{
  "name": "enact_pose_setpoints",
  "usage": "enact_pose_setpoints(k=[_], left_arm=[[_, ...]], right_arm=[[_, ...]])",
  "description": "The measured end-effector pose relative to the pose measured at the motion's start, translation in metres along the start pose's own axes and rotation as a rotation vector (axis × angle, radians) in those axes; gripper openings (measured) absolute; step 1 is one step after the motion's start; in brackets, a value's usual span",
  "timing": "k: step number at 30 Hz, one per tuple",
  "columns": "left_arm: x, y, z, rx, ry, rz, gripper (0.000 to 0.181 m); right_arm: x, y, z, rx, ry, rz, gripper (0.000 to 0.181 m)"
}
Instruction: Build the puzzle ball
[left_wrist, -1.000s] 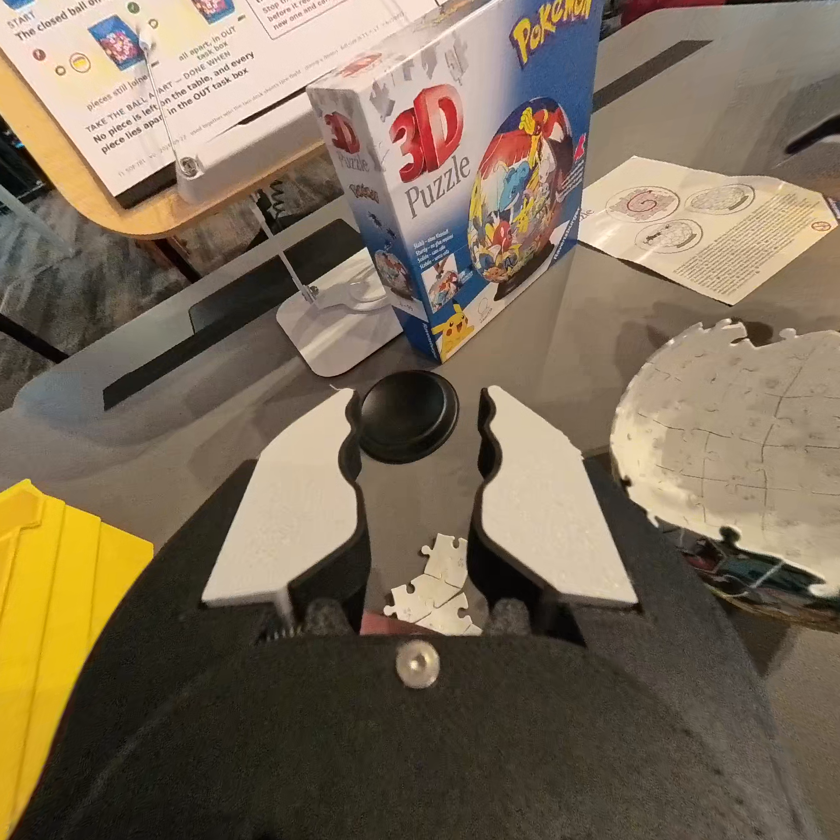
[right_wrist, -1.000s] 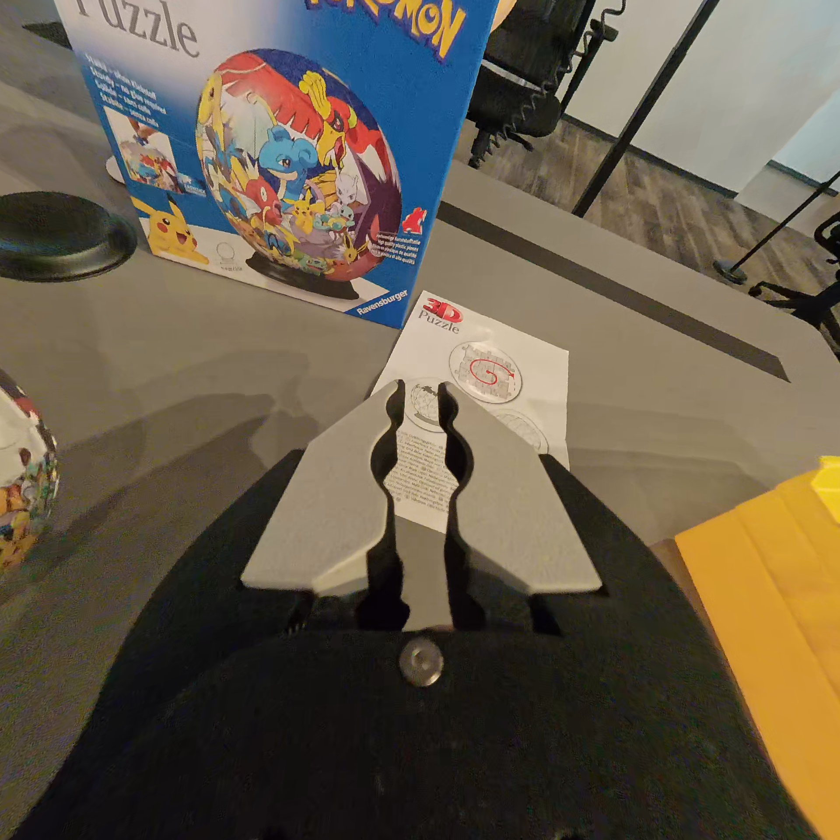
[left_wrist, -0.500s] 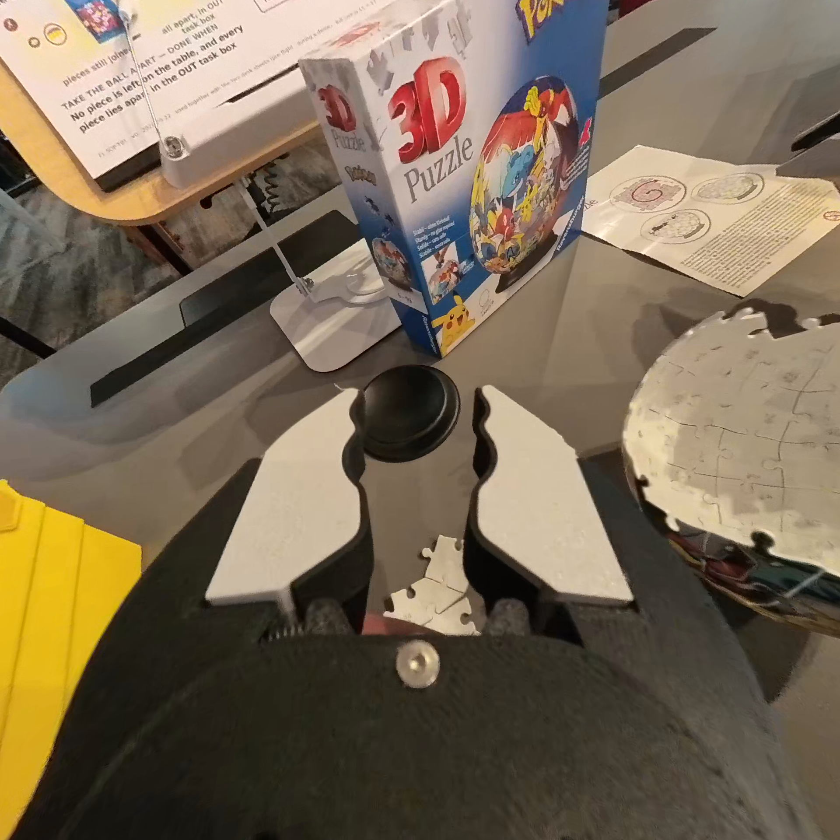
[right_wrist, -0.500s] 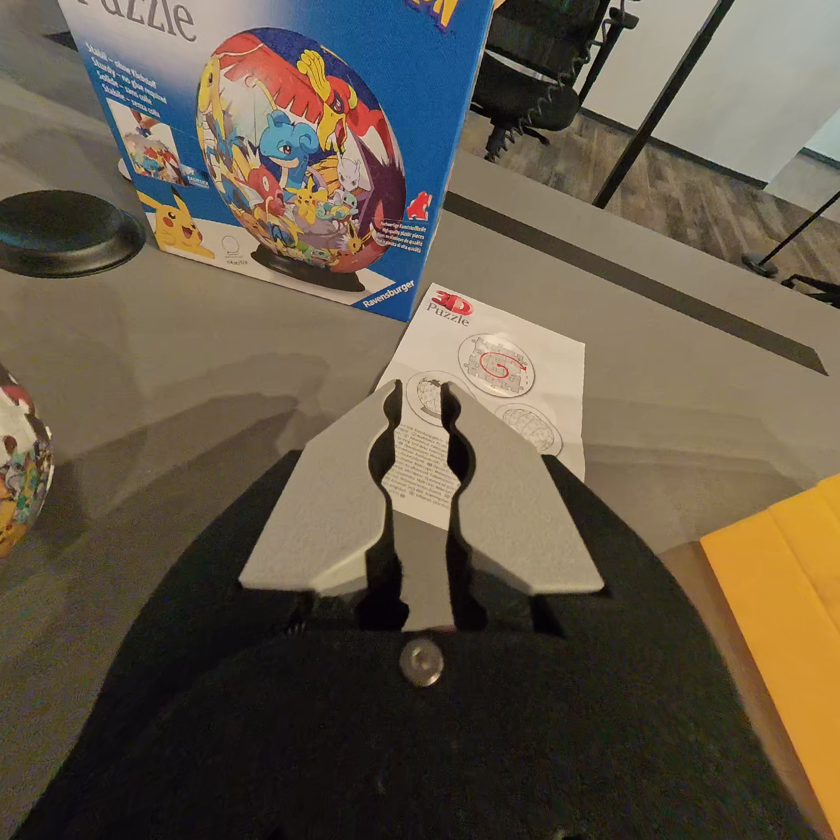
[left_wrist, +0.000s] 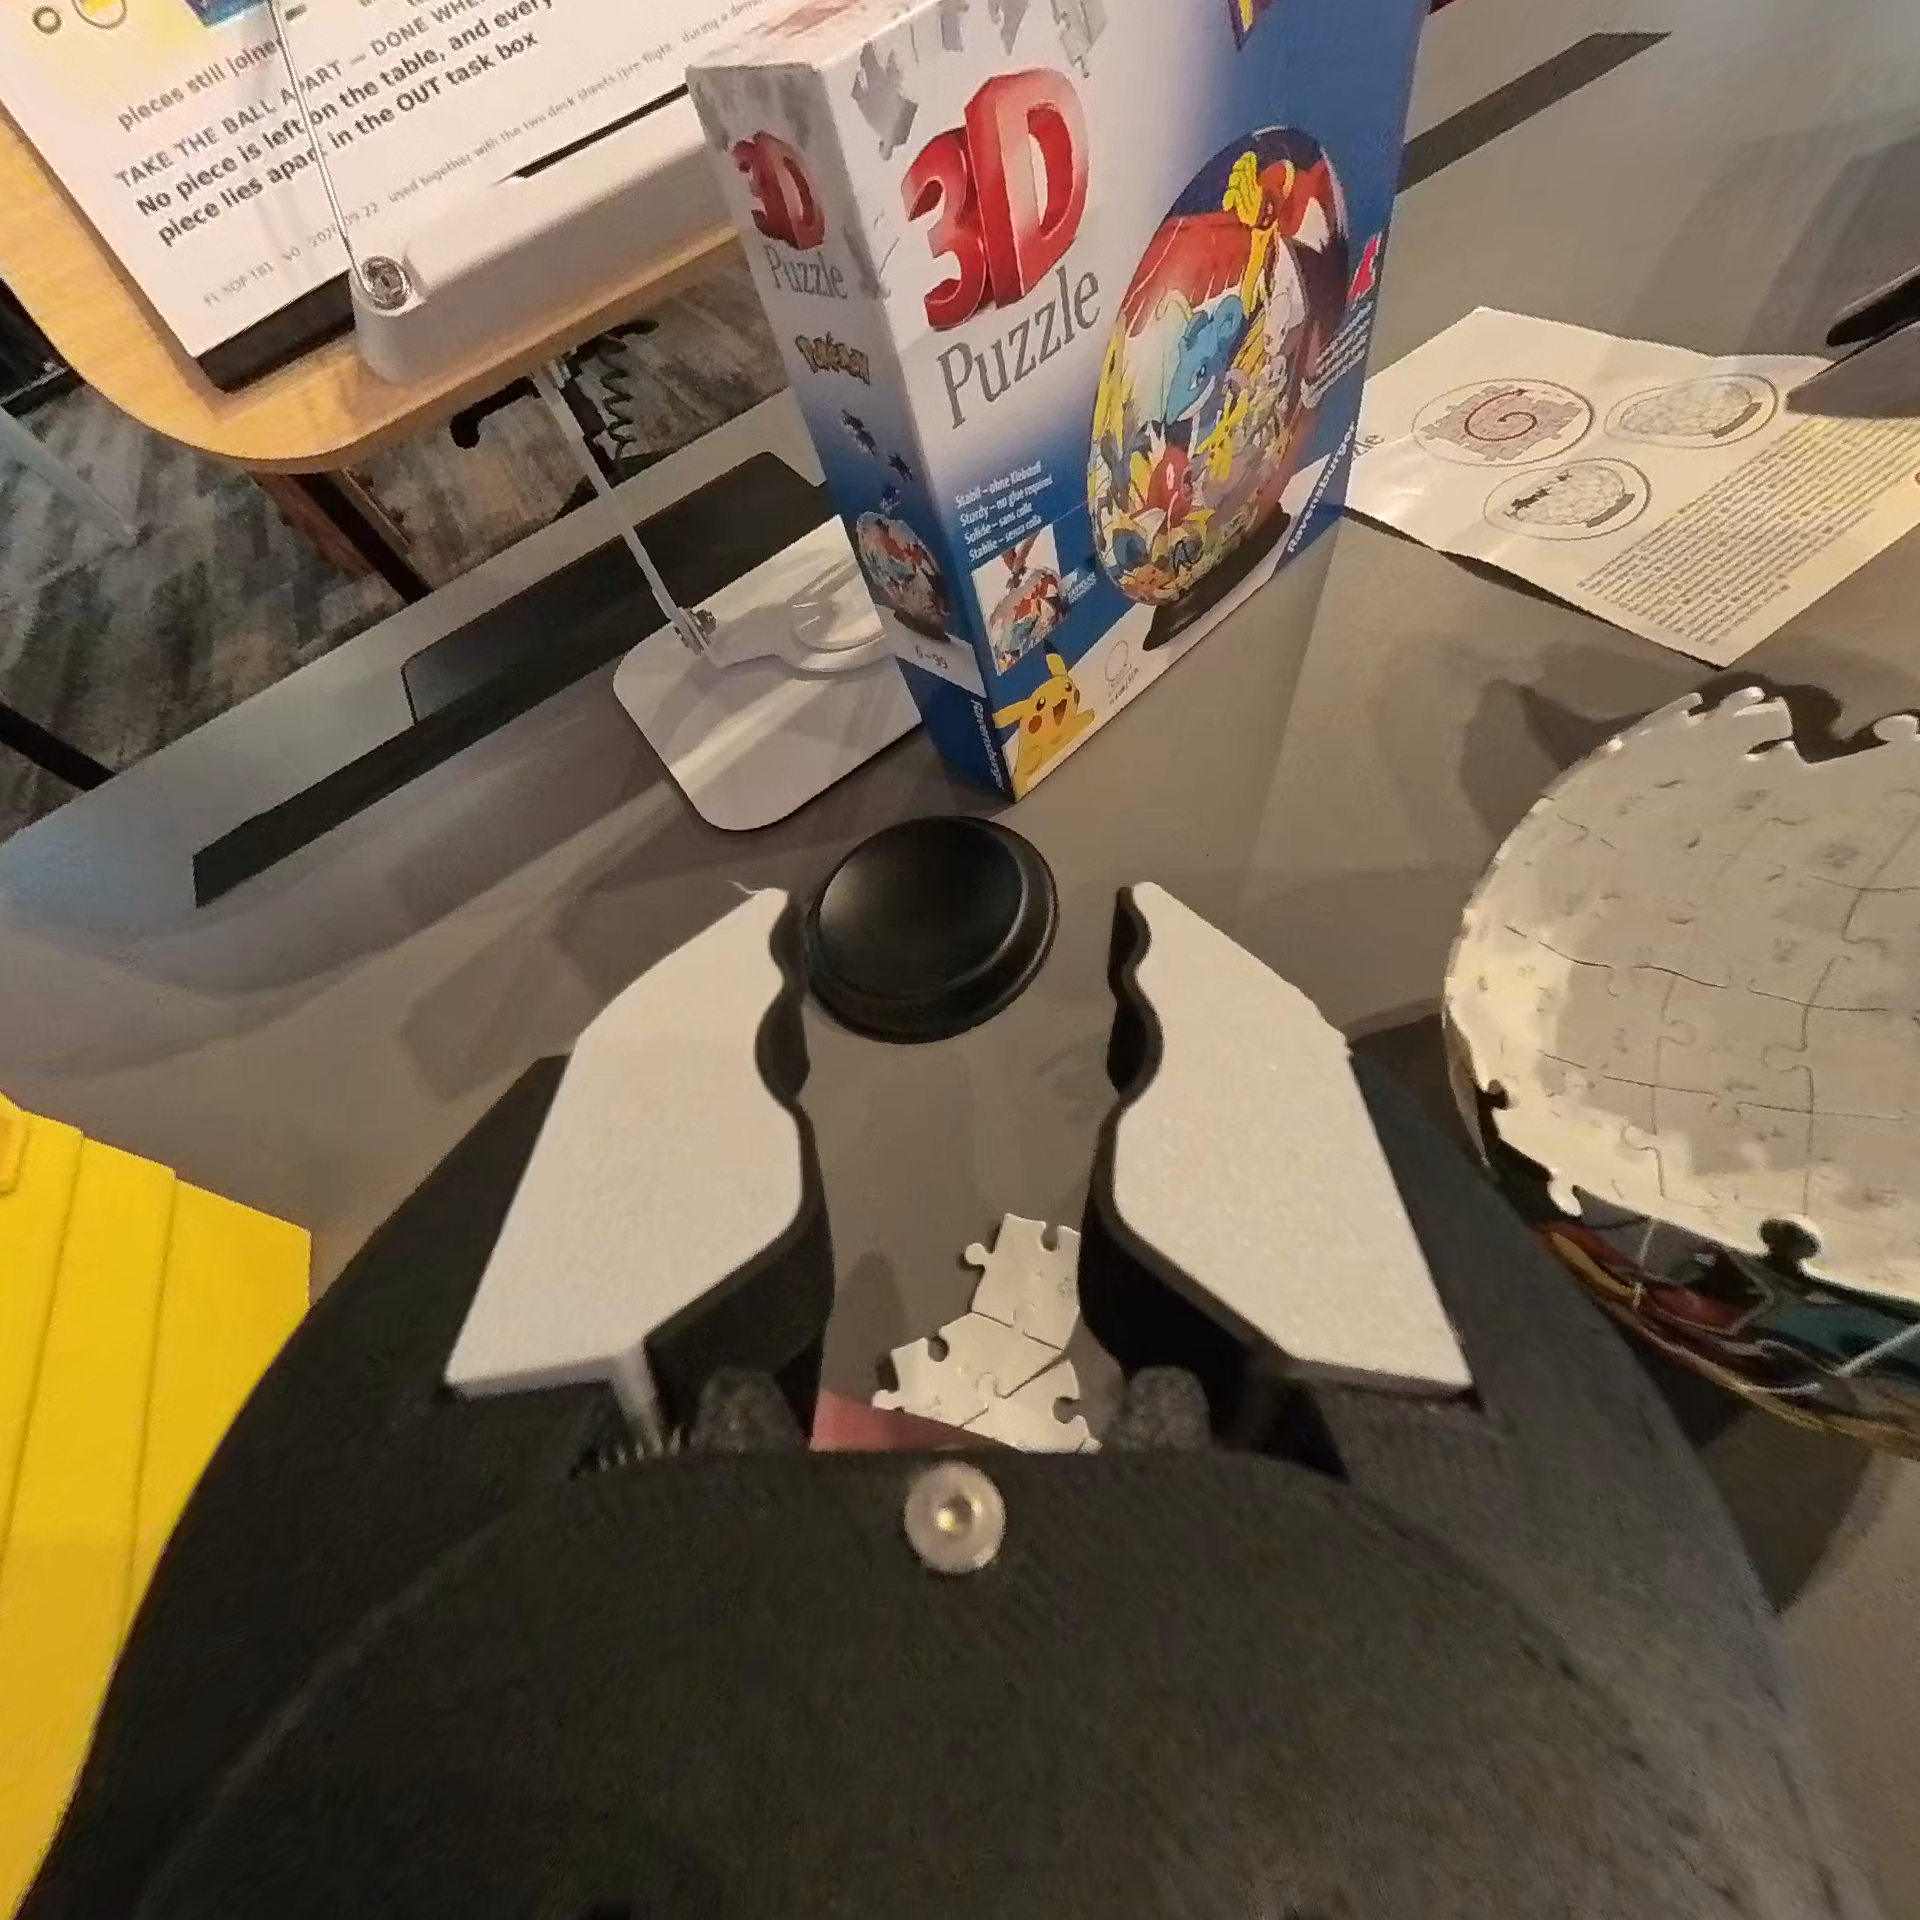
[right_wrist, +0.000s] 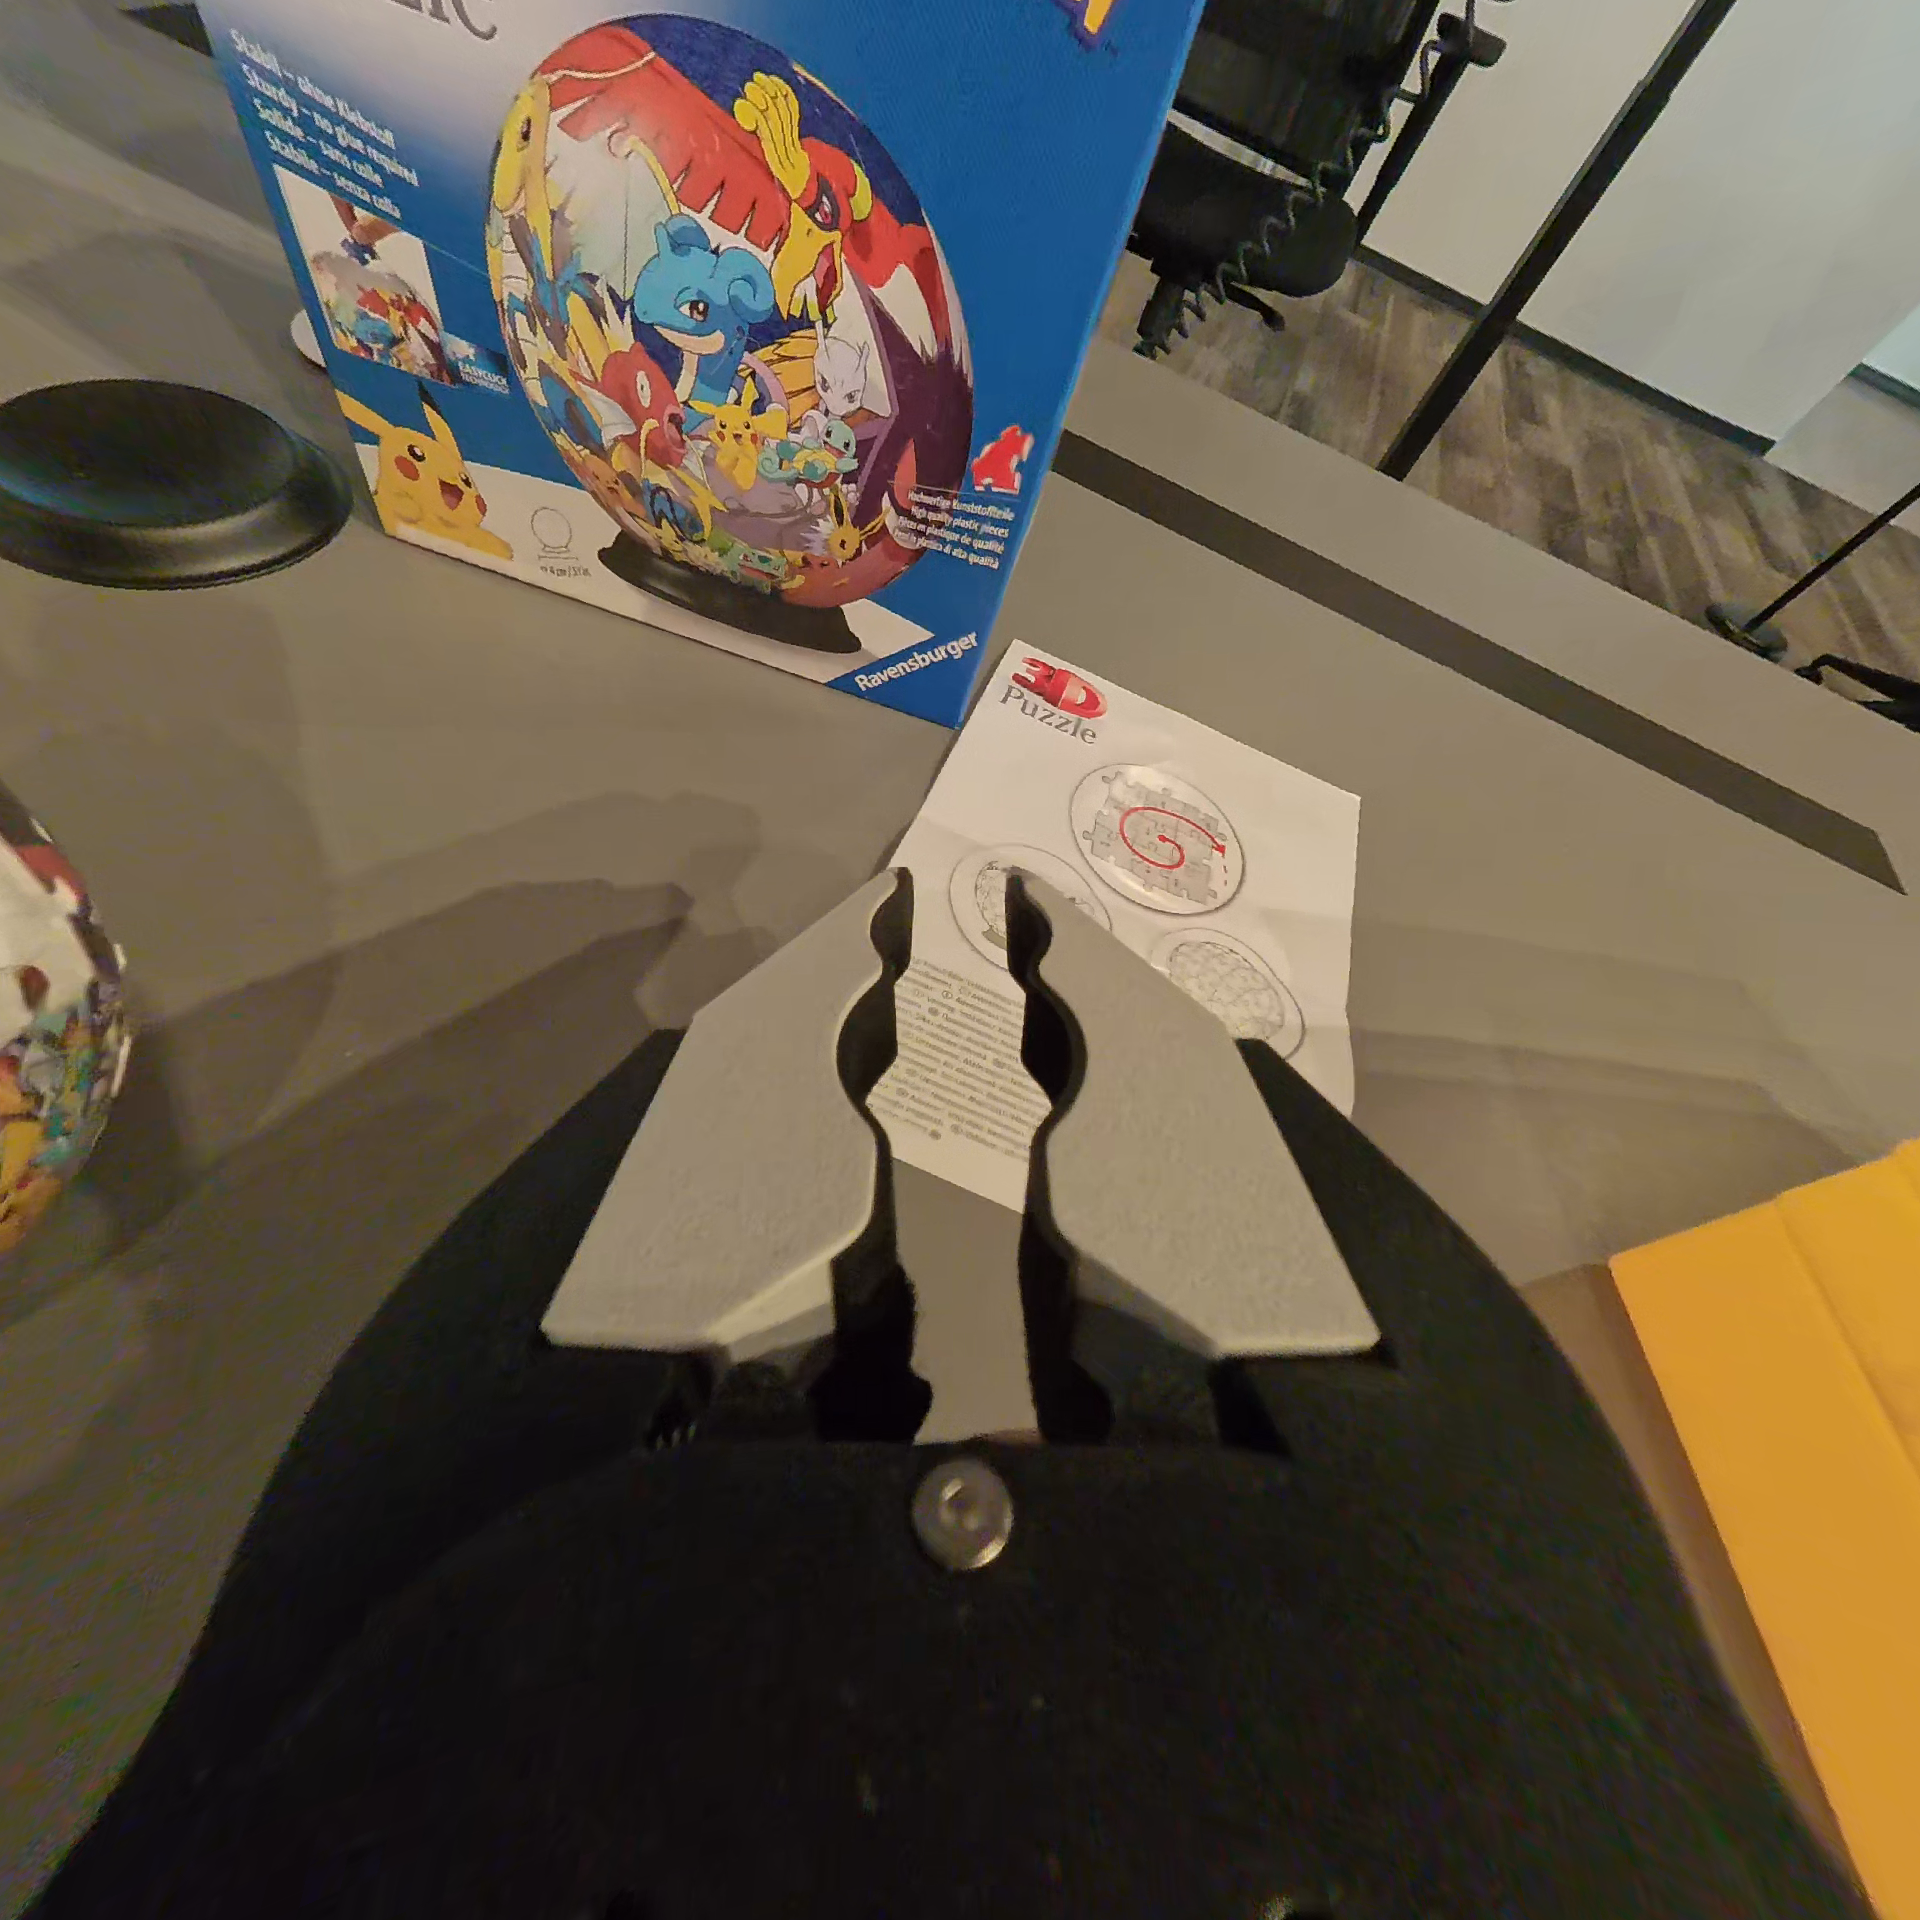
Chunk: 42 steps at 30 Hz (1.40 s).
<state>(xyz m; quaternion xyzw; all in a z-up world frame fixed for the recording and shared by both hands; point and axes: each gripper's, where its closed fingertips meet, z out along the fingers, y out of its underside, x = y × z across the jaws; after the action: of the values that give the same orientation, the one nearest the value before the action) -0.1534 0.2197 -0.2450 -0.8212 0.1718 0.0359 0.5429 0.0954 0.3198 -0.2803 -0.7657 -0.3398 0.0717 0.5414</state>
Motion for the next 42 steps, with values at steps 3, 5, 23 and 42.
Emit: enact_pose_setpoints(k=[3, 5, 23, 42], left_arm=[[0.002, 0.002, 0.001, -0.007, 0.007, 0.008, 0.054], [0.002, 0.003, 0.001, -0.008, 0.007, 0.017, 0.053], [-0.007, 0.029, 0.011, -0.118, 0.120, -0.107, 0.073], [0.014, 0.027, 0.003, -0.116, 0.322, -0.127, 0.065]], right_arm=[[-0.003, -0.001, 0.001, -0.005, -0.005, -0.015, 0.017], [-0.005, -0.003, 0.001, 0.000, -0.013, -0.020, 0.016], [-0.029, -0.017, -0.003, -0.039, -0.165, 0.042, 0.034], [-0.053, -0.026, -0.045, -0.097, -0.423, 0.137, 0.025]])
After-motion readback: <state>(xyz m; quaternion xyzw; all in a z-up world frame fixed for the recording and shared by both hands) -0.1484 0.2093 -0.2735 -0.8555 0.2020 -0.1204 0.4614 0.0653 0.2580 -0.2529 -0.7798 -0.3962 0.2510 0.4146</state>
